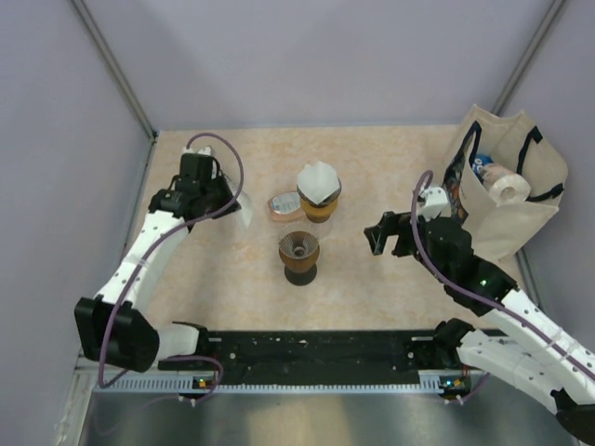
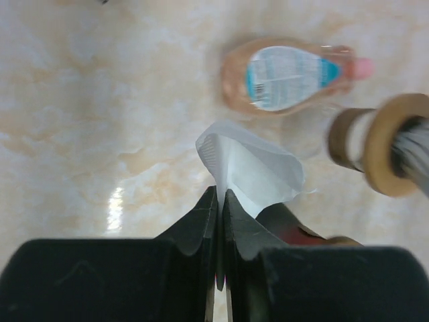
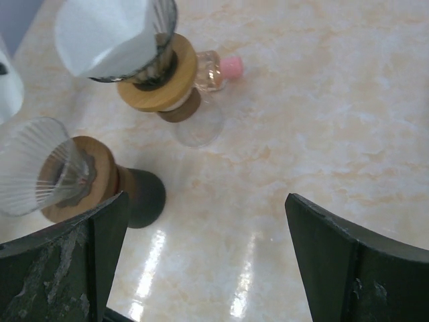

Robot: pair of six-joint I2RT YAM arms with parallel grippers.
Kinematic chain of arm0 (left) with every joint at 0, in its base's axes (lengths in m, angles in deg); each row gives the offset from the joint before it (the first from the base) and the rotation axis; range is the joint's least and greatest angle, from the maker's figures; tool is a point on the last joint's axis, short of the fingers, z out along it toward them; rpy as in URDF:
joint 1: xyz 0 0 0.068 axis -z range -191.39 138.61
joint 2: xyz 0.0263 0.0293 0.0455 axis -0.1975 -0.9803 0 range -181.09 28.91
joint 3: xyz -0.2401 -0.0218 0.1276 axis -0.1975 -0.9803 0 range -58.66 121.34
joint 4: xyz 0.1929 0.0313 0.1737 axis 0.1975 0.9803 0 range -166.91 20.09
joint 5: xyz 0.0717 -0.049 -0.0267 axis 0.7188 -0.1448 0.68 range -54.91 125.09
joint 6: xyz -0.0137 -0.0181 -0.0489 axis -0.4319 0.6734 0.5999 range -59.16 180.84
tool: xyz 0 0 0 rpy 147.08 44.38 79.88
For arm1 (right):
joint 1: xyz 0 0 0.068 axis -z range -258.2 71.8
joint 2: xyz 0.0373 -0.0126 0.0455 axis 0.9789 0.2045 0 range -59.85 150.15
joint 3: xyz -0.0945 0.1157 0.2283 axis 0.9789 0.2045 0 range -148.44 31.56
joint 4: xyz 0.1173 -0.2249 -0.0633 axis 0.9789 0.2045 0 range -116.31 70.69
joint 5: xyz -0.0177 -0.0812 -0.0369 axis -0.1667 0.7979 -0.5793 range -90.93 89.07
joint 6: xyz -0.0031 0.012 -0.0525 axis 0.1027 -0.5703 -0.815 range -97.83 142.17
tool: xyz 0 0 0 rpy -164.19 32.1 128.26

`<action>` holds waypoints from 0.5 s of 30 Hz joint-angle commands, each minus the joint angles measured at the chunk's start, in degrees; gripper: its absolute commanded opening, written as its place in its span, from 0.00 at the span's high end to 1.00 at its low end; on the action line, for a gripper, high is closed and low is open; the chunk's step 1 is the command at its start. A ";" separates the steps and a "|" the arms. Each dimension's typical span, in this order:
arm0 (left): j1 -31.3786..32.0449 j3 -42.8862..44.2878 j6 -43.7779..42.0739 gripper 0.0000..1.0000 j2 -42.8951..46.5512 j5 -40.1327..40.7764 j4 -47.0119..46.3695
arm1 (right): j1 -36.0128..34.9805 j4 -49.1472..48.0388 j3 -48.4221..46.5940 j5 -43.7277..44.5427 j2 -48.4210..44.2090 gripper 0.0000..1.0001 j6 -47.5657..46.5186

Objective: Place the coffee filter in the dripper

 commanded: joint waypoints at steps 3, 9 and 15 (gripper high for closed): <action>0.21 -5.14 -2.72 0.89 14.33 -26.07 -13.90 | 0.63 -14.82 0.46 -23.41 -4.08 0.01 -4.98; 5.73 -8.84 -1.67 0.85 20.50 -42.54 -24.11 | 0.63 -32.23 2.84 -41.82 -0.76 0.02 -0.59; 16.81 -7.70 -3.16 0.85 18.75 -43.78 -26.58 | -0.51 -33.92 -1.64 -48.43 8.65 0.09 0.12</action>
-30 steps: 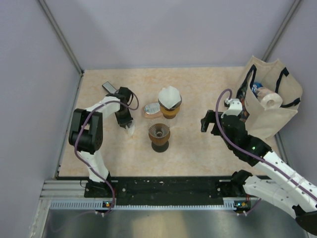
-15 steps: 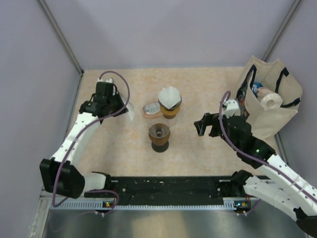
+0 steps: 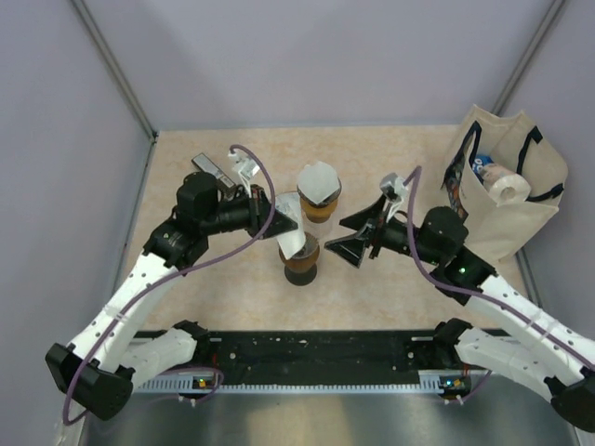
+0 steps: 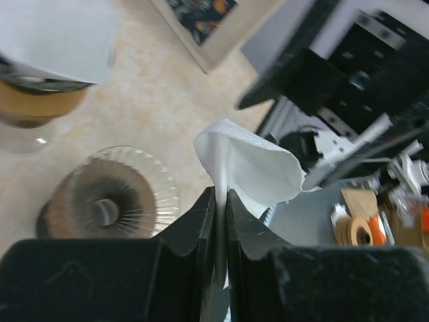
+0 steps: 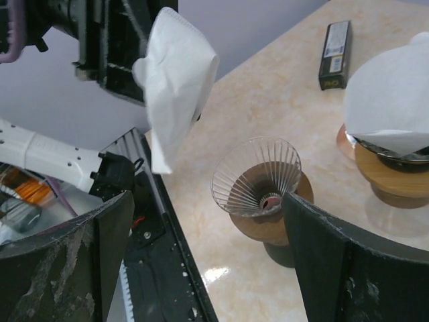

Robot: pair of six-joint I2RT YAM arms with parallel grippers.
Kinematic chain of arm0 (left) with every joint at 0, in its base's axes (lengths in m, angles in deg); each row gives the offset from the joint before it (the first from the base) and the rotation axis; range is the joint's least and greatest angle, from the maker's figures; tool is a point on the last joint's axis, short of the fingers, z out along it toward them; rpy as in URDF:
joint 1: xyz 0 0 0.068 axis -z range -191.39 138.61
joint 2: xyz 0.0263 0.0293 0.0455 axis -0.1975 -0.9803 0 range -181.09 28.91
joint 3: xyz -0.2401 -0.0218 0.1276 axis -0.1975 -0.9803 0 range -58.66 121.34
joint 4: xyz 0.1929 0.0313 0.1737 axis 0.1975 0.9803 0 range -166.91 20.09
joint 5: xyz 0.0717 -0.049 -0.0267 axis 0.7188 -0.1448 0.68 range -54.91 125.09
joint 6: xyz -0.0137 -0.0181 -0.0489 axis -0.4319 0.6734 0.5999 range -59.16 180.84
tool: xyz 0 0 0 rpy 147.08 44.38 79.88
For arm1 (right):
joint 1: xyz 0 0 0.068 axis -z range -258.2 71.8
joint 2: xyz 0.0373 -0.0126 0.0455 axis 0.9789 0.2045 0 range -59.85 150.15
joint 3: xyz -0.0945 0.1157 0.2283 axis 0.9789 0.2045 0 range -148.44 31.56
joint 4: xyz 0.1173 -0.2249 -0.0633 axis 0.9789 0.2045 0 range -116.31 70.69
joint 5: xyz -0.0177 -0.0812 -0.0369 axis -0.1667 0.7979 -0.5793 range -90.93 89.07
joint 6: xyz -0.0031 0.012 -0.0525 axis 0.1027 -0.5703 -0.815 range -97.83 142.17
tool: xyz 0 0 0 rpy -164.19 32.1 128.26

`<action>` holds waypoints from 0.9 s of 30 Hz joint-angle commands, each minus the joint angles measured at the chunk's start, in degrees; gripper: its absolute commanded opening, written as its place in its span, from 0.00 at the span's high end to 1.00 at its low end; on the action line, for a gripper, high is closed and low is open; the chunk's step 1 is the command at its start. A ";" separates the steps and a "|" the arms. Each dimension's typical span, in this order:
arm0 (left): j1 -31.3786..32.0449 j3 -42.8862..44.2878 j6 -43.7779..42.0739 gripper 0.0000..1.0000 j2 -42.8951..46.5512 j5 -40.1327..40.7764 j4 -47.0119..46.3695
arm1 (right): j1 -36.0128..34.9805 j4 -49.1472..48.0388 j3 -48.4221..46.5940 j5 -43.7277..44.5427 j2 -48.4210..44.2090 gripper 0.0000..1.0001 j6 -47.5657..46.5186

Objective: Place the coffee filter in the dripper

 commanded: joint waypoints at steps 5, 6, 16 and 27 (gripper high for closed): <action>6.82 1.53 -1.50 0.85 -2.60 -5.86 -7.00 | -4.46 -3.76 -4.66 -3.11 7.01 0.09 -3.22; 6.99 1.62 -1.33 0.85 -2.86 -5.69 -7.01 | -4.90 -3.05 -4.84 -1.18 7.10 0.09 -3.66; 8.14 2.76 -2.91 0.85 -4.53 -1.39 -3.50 | -5.35 -2.79 -7.03 4.62 5.96 0.09 -5.07; 9.37 7.33 -3.70 0.88 -9.54 6.35 3.72 | -5.35 3.89 -14.59 12.62 10.87 0.13 -4.28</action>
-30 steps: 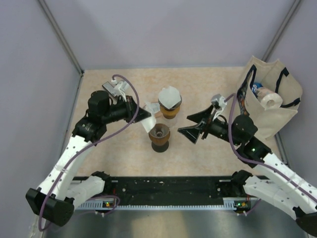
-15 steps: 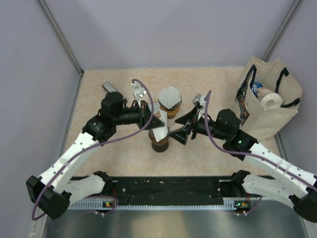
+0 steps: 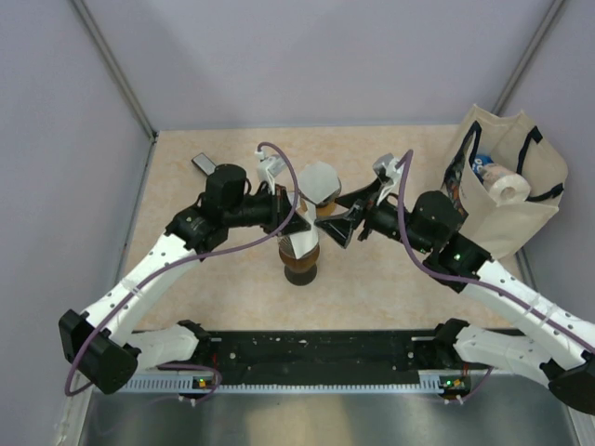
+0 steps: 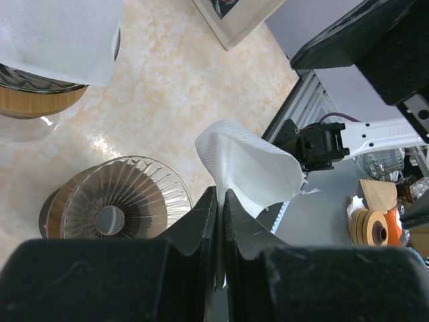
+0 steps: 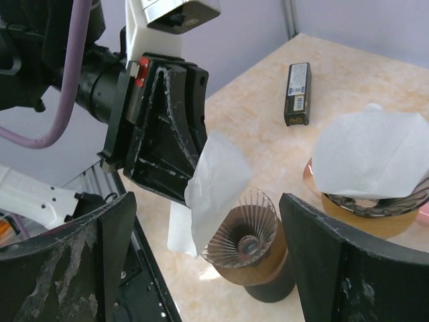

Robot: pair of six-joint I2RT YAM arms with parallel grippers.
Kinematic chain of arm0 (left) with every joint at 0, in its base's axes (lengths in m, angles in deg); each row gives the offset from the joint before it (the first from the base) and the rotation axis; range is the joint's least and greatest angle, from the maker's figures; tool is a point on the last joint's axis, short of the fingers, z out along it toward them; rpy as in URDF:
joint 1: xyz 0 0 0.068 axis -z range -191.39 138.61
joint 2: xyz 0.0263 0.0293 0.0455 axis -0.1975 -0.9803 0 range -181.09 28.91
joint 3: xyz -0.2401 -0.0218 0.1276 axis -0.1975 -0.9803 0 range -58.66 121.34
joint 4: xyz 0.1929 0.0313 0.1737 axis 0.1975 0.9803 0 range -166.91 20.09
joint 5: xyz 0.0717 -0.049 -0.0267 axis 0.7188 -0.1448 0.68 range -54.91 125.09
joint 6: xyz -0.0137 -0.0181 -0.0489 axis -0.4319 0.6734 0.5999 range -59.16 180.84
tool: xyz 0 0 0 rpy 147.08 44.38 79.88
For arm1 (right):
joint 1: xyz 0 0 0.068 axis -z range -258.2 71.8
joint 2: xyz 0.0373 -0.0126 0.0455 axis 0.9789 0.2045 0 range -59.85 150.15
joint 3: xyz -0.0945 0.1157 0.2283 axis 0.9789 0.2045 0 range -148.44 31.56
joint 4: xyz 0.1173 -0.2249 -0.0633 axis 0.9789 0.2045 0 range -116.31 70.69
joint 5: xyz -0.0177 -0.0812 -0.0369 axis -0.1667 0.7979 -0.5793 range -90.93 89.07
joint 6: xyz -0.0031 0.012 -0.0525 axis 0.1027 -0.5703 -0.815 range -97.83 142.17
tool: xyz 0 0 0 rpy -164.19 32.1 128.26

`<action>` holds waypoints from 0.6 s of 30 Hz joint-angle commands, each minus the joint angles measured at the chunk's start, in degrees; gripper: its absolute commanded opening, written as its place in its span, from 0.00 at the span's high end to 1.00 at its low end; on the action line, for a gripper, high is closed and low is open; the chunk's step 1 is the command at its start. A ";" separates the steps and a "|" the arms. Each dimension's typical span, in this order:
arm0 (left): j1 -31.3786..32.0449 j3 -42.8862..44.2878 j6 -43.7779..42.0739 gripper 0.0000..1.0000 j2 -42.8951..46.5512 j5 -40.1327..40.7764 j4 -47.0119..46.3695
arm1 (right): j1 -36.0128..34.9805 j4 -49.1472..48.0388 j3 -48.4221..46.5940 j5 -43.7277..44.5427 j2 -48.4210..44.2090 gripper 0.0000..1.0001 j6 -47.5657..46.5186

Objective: Place the coffee filter in the dripper

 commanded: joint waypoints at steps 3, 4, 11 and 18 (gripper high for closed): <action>1.15 3.46 -1.14 0.88 -0.86 4.43 1.93 | -0.58 6.82 -6.76 5.54 4.52 0.14 -0.59; 1.33 3.64 -1.14 0.88 -1.04 5.05 2.10 | -0.67 7.69 -7.11 5.10 5.40 0.14 -0.94; 1.42 4.26 -1.67 0.89 -1.65 6.29 3.95 | -0.67 10.86 -8.43 5.88 7.25 0.17 -1.20; 1.50 4.26 -2.37 0.89 -1.39 6.03 4.48 | -0.67 15.00 -9.66 12.56 8.31 0.21 -1.29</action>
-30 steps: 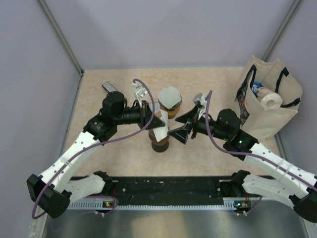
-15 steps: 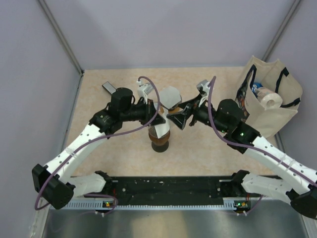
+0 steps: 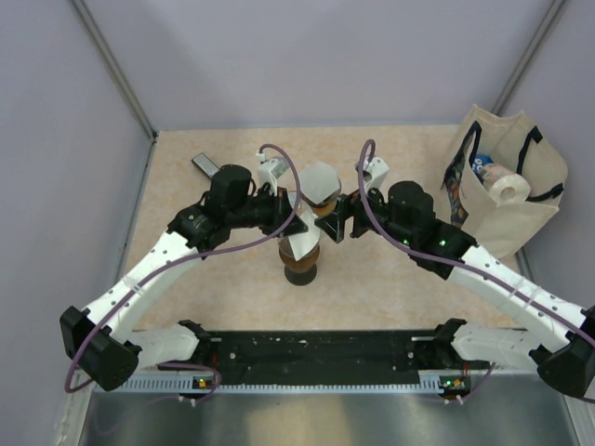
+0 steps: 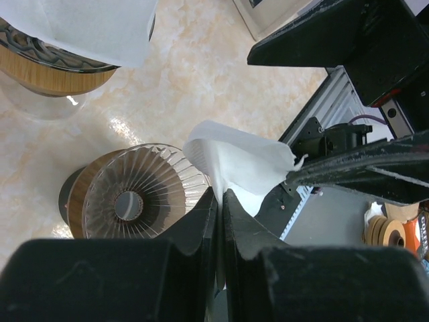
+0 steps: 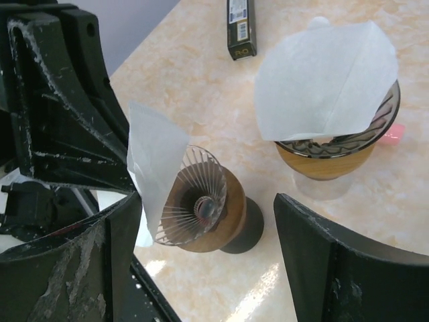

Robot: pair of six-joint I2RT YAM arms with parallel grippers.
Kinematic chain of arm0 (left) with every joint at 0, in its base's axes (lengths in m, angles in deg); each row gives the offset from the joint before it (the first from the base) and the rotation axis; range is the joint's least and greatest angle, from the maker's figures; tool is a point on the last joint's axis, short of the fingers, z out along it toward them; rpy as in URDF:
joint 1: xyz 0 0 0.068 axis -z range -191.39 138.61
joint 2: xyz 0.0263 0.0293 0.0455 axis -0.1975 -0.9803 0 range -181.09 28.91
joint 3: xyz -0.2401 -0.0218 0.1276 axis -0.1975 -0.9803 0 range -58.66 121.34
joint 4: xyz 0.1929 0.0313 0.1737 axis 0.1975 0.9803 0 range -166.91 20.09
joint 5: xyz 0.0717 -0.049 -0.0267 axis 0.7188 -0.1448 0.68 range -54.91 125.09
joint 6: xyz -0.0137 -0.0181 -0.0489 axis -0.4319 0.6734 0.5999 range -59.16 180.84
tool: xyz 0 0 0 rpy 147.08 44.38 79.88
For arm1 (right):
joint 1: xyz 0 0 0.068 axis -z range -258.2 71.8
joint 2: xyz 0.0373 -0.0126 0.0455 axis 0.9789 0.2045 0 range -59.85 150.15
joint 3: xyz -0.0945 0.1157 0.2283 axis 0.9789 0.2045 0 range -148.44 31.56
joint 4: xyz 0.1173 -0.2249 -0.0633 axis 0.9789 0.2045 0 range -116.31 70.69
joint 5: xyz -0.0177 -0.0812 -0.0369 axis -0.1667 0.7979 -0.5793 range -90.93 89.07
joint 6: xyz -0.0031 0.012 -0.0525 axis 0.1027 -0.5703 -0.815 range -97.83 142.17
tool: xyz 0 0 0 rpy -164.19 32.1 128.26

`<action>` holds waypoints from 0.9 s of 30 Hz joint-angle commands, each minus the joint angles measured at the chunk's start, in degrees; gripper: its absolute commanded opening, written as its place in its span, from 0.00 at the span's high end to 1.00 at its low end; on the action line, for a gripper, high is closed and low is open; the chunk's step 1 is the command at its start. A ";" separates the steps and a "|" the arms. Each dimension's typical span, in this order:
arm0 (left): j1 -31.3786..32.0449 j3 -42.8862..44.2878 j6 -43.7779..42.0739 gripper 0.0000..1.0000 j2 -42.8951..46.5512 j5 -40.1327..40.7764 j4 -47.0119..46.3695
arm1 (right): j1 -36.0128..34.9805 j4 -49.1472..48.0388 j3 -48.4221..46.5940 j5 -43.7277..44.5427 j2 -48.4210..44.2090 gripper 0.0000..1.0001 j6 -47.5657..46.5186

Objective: Place the coffee filter in the dripper

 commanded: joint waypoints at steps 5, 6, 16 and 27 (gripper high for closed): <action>0.24 2.29 -2.05 0.89 0.47 -0.29 0.17 | -0.58 1.23 -3.87 3.58 -0.13 0.21 -1.51; 0.24 2.29 -2.14 0.89 0.47 -0.38 0.17 | -0.67 1.23 -3.96 3.67 -0.39 0.22 -1.51; 0.41 2.11 -2.31 0.89 1.26 -2.75 -0.62 | -0.67 1.93 -4.04 4.02 1.27 0.33 -1.95; 1.03 2.38 -2.40 0.91 1.17 -2.41 -0.97 | -0.58 1.32 -4.31 6.30 1.99 0.46 -1.43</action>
